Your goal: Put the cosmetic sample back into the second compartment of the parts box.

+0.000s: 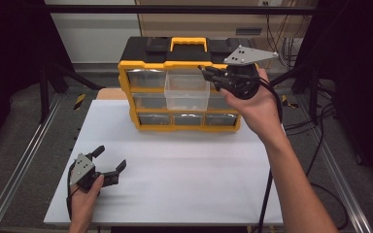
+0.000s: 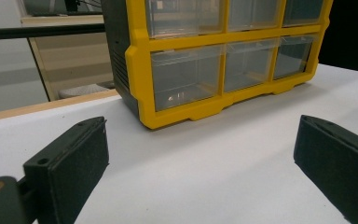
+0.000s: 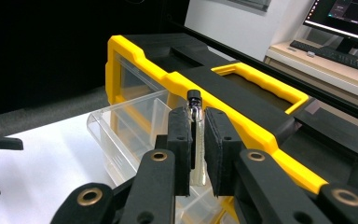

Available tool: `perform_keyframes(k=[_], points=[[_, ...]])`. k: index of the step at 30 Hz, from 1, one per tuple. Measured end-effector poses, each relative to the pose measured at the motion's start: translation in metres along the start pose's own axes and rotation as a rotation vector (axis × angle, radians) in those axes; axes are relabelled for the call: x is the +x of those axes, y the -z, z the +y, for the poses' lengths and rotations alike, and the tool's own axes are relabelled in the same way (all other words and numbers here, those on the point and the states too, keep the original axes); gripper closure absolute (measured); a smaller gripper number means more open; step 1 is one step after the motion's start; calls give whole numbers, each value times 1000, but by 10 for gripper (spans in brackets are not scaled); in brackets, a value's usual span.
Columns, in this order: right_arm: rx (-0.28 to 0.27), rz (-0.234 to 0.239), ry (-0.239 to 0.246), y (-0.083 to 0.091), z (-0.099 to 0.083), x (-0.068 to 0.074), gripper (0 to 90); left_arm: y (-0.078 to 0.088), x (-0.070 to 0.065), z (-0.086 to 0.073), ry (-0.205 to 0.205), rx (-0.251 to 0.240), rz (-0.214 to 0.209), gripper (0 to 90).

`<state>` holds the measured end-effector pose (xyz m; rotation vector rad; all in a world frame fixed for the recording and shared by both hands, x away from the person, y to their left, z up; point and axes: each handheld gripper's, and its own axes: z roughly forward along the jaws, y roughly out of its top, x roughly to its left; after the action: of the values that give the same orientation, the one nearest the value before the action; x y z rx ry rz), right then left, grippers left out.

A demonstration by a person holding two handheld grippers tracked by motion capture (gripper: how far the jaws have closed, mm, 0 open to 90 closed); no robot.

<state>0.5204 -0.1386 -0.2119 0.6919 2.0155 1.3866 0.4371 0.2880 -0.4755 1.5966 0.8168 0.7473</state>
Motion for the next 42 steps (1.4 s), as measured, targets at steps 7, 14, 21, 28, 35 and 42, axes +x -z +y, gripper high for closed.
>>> perform_keyframes(k=[7,14,21,28,35,42], points=[[9,6,10,-6,3,2,810,0,0,0,0,-4,-4,29],[18,15,19,-10,5,5,810,1,0,1,0,-13,-1,29],[30,22,36,-15,8,9,810,0,-1,1,-4,-10,-5,29],[35,36,45,-20,11,14,810,0,-1,1,-2,-11,-4,29],[45,45,61,-25,11,18,810,0,-1,1,-3,-11,-5,29],[61,50,72,-27,11,20,809,0,-1,1,-4,-9,-5,29]])
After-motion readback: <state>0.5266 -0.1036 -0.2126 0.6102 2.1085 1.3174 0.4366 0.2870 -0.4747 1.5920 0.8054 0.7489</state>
